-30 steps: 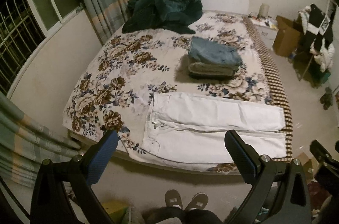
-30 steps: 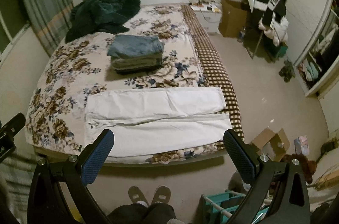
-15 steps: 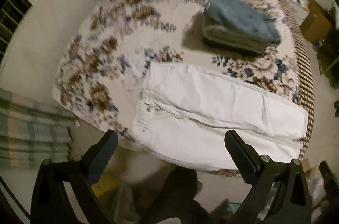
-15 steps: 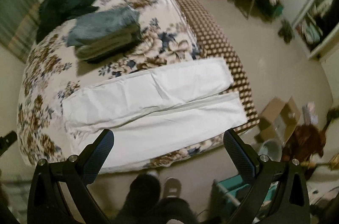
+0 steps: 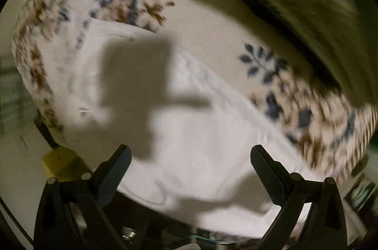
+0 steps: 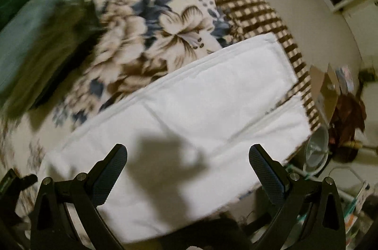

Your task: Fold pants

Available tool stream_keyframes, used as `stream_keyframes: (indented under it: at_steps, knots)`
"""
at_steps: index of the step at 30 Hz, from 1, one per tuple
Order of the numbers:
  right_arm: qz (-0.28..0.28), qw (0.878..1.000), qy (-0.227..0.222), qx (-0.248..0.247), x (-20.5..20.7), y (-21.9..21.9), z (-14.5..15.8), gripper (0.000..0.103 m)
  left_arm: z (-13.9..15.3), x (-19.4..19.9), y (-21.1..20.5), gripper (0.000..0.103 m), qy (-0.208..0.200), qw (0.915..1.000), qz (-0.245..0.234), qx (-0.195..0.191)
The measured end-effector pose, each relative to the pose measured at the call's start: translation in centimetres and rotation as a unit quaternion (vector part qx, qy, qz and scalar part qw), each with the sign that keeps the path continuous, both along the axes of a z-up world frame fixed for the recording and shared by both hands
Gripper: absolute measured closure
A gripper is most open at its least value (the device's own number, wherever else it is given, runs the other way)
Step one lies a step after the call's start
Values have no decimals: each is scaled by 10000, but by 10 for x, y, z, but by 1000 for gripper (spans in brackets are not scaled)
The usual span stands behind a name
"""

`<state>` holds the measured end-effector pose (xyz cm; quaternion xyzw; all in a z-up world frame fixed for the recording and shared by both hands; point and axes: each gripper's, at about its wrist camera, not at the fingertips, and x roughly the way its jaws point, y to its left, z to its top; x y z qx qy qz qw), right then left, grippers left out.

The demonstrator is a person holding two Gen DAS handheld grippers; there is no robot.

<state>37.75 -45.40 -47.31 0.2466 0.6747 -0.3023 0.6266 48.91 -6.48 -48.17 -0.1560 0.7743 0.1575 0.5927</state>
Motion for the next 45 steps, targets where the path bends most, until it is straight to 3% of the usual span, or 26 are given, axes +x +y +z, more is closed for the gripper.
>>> stream_keyframes:
  at_steps: [2,6,9,10,11,13,14,16,18,24,30,34,37,42,45]
  knots:
    - [-218,9996,182,89,15,-13,-33,0,-36,24,2,0,139,9997,196,21]
    - [-823,9953,389,323,31,-46,-91,2,-80,44,7,3,343,9985,374,220]
    - [-1339,9885,389,593,37,-65,-125,2,-99,48,11,45,376,9976,315,497]
    - [-1482,9859,396,671,39,-70,-134,2,-101,47,13,64,325,9978,305,495]
    - [-1630,9830,392,748,40,-75,-143,5,-103,47,14,76,247,9982,301,448]
    - [-1853,9780,338,896,41,-83,-159,19,-102,44,17,90,28,9989,288,362]
    - [-1913,9765,322,942,41,-86,-165,32,-98,42,19,94,-126,9990,257,343]
    - [-1958,9763,297,870,39,-90,-170,51,-88,36,23,97,-318,9988,261,263]
    - [-1883,9788,180,784,37,-92,-167,93,-74,23,31,97,-596,9978,251,169]
    - [-1516,9832,-496,888,8,-90,-127,98,-22,-23,44,98,-1295,9915,-140,-29]
    - [-1119,9827,-1055,1033,-55,-73,-69,98,49,-108,65,98,-1820,9827,-247,-229]
    - [-814,9841,-1180,1048,-122,-59,-42,98,53,-161,60,98,-1979,9796,-199,-275]
    - [-599,9865,-1145,1003,-173,-54,-42,99,51,-205,66,99,-1946,9804,-156,-275]
    - [-242,9911,-911,940,-243,-48,-71,98,4,-271,77,98,-1542,9880,-59,-69]
    - [5,9929,-775,902,-275,-43,-101,98,-41,-296,82,98,-1279,9917,-56,85]
